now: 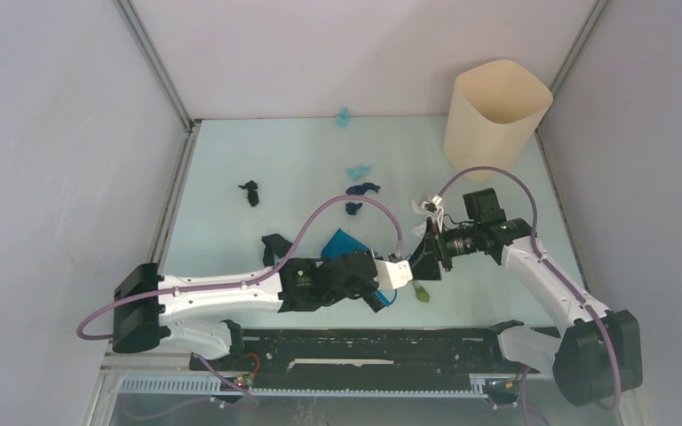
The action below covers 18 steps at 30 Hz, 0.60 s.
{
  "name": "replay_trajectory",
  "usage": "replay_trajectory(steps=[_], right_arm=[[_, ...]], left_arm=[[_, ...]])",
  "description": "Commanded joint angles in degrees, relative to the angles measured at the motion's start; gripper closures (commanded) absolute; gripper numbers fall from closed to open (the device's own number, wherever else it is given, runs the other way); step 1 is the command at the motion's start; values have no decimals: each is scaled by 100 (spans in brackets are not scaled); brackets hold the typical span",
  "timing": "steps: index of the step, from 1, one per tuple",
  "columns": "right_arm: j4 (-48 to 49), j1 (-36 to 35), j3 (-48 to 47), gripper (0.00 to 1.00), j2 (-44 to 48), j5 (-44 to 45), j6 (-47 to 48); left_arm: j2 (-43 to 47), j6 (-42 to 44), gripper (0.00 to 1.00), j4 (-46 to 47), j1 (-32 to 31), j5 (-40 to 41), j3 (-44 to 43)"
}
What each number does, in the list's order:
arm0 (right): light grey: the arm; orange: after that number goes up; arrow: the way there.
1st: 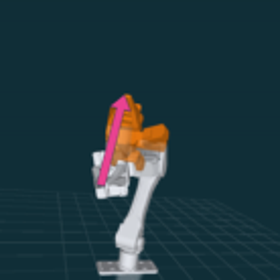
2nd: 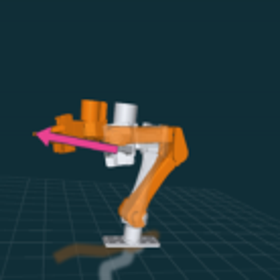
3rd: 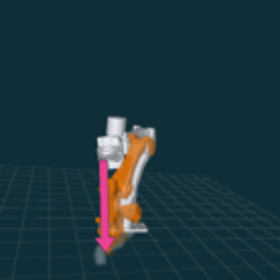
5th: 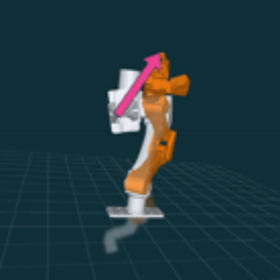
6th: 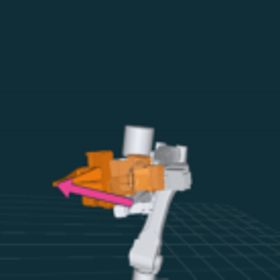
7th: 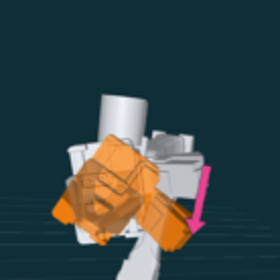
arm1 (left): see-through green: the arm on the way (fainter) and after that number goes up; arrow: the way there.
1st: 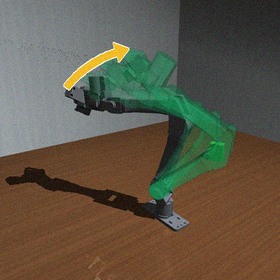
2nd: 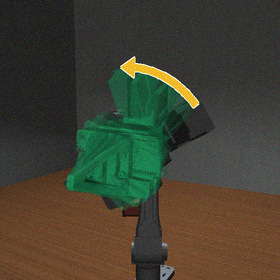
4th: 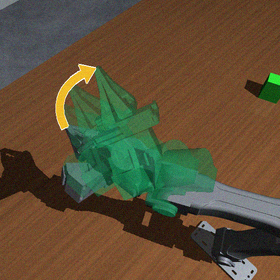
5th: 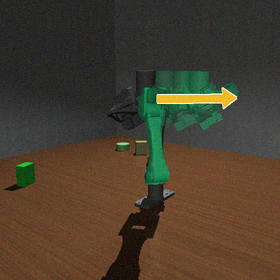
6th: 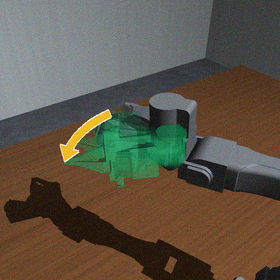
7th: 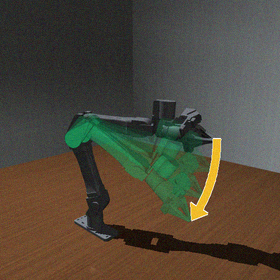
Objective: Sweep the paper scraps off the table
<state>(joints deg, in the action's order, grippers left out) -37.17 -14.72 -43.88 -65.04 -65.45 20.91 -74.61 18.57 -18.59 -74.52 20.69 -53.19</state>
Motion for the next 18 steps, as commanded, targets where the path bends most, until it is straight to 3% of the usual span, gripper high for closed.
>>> replay_trajectory(steps=[1,18], right_arm=[[346,-233,-58,34,-37,-213,-136],[394,-273,-130,55,-287,-71,-136]], left_arm=[[78,56,100,110,-22,-110,-24],[31,29,100,66,-25,-305,-73]])
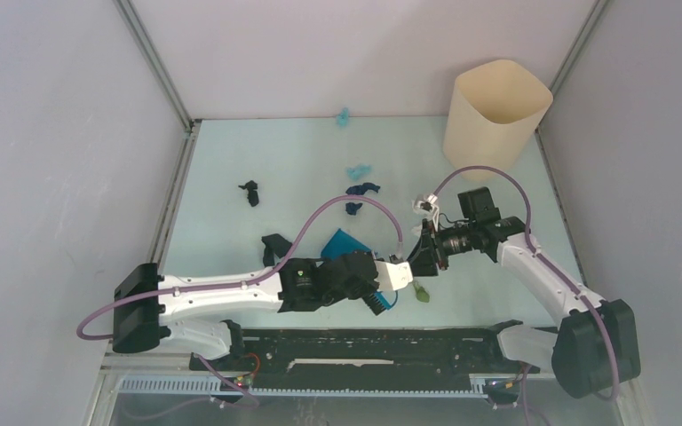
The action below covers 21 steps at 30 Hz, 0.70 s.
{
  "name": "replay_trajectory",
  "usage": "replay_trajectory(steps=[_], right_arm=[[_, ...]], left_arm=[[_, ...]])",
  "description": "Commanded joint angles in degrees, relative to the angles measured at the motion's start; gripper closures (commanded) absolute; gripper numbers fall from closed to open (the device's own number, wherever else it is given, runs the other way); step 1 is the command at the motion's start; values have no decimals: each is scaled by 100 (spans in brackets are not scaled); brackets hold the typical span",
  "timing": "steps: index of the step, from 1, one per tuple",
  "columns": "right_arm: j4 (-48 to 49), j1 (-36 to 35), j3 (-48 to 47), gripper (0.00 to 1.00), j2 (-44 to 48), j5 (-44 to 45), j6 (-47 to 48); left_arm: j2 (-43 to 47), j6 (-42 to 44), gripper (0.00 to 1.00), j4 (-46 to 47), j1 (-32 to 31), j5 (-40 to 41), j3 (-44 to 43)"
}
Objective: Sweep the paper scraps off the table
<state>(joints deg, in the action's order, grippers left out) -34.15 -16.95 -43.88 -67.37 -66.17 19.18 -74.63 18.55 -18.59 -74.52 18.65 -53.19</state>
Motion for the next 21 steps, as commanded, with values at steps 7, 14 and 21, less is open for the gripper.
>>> replay_trajectory(steps=[7,14,21], right_arm=[[127,-45,-130,57,-47,-71,49],[78,-46,-130,65,-72,-81,99],[21,-57,-130,68,-83,-93,163]], left_arm=[[54,8,100,64,-25,-246,-77],[44,5,100,68,-27,-135,-84],[118,0,100,130,-27,-191,-62]])
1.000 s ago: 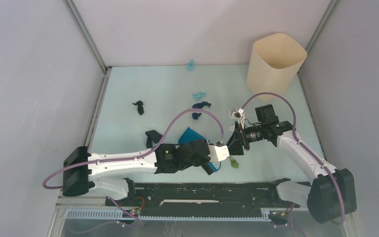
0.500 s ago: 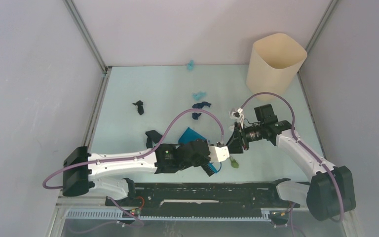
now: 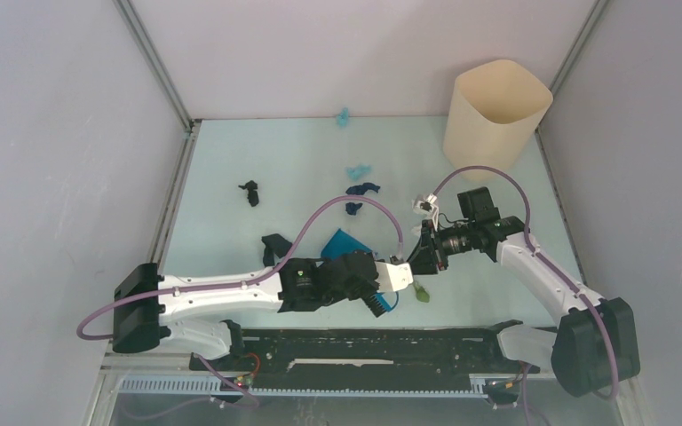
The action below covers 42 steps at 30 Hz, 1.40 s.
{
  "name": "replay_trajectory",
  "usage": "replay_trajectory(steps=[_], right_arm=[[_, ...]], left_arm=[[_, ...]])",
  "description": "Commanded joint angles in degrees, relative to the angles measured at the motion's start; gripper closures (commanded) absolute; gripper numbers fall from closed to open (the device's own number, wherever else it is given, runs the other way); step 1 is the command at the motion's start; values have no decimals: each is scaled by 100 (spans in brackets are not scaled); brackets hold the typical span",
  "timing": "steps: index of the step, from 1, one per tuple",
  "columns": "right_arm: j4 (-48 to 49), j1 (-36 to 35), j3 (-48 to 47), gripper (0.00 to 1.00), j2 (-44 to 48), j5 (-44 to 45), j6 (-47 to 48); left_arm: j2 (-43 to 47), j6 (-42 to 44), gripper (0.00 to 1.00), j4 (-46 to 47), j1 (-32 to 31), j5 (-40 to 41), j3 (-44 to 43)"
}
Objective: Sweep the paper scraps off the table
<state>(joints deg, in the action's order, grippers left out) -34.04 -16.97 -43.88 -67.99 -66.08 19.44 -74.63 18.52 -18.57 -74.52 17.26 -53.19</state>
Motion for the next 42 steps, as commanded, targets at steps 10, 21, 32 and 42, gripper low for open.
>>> replay_trajectory(steps=[10,21,32,42], right_arm=[[-41,-46,-130,89,-64,-142,236],[98,1213,-130,100,452,-249,-95],[669,2291,33,100,1447,575,-812],[698,2321,30,100,1403,520,-853]], left_arm=[[56,11,100,177,-25,89,-59],[213,-838,41,369,27,1664,-176],[1294,-4264,17,-356,142,2810,923],[1199,-5031,25,126,761,2270,2044]])
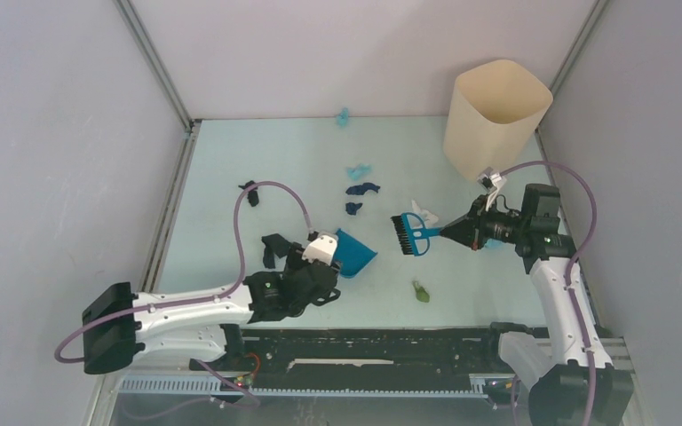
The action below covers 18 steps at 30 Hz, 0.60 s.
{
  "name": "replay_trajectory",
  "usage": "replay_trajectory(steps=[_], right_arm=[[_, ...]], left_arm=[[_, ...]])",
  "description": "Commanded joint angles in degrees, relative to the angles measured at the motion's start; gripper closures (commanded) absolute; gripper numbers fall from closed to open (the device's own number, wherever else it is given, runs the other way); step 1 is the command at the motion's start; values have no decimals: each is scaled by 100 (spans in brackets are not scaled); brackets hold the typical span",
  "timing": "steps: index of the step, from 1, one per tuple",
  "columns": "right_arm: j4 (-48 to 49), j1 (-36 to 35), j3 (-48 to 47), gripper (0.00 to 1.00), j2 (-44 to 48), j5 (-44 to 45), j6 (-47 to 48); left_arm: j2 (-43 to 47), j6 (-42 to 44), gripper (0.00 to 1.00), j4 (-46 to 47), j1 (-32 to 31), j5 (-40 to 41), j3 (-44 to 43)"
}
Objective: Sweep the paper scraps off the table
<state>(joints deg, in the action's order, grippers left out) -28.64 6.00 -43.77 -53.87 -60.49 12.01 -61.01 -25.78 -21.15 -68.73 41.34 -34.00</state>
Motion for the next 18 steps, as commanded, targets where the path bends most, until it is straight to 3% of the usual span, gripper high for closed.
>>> replay_trajectory(steps=[1,8,18], right_arm=[[157,24,18,100,-13,-38,-98],[158,24,22,100,-47,-43,-55],[148,7,18,100,-116,-28,-11]], left_arm=[[-291,-663,25,417,238,-184,151],[-983,-377,21,1064,290,-829,253],[-1593,-200,28,1338,353,-762,233]])
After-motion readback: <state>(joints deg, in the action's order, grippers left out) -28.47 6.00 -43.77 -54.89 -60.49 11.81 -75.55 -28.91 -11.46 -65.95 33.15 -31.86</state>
